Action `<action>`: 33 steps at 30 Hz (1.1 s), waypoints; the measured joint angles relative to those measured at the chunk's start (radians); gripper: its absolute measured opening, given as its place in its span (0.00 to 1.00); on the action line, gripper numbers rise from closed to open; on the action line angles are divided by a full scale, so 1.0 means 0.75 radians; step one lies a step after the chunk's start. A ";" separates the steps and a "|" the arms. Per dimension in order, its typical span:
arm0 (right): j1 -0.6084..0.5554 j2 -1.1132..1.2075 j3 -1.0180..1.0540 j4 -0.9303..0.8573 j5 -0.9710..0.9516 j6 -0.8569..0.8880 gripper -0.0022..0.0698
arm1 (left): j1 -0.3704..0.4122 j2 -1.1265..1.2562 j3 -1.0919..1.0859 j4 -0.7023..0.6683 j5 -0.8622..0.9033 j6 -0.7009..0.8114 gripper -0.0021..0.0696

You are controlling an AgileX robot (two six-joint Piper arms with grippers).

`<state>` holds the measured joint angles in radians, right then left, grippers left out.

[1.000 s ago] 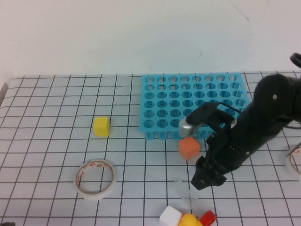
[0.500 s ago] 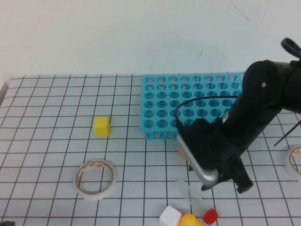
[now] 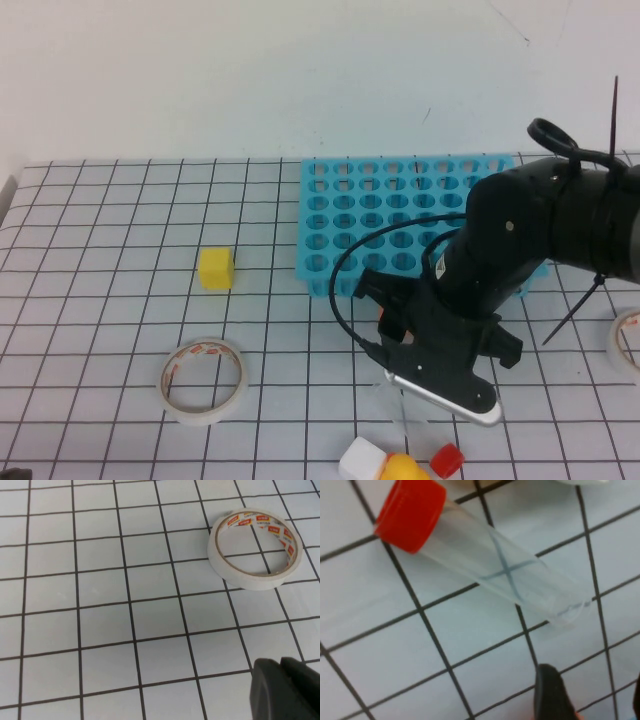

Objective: Place the test tubes

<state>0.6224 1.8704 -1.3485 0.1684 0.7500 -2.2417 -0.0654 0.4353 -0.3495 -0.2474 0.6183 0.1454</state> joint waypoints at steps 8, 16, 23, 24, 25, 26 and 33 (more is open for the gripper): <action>0.000 0.019 0.000 0.055 0.003 -0.196 0.50 | 0.000 0.000 0.000 0.000 0.000 0.000 0.03; 0.001 0.058 0.039 0.099 -0.024 -0.368 0.50 | 0.000 0.000 0.000 0.000 0.000 0.000 0.03; 0.001 0.065 0.100 0.098 -0.081 -0.505 0.50 | 0.000 0.000 0.000 0.000 0.000 0.000 0.03; 0.001 0.065 0.100 0.098 -0.083 -0.525 0.50 | 0.000 0.000 0.000 0.000 -0.002 0.000 0.03; 0.001 0.065 0.100 0.100 -0.083 -0.536 0.50 | 0.000 0.000 0.000 0.000 -0.002 0.000 0.03; 0.001 0.065 0.102 0.103 -0.086 -0.549 0.50 | 0.000 0.000 0.000 0.000 -0.002 0.000 0.03; 0.001 0.067 0.106 0.141 -0.089 -0.655 0.49 | 0.000 0.000 0.000 0.000 -0.002 0.000 0.03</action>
<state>0.6232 1.9210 -1.2694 0.2739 0.6830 -2.7330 -0.0654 0.4353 -0.3495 -0.2474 0.6166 0.1454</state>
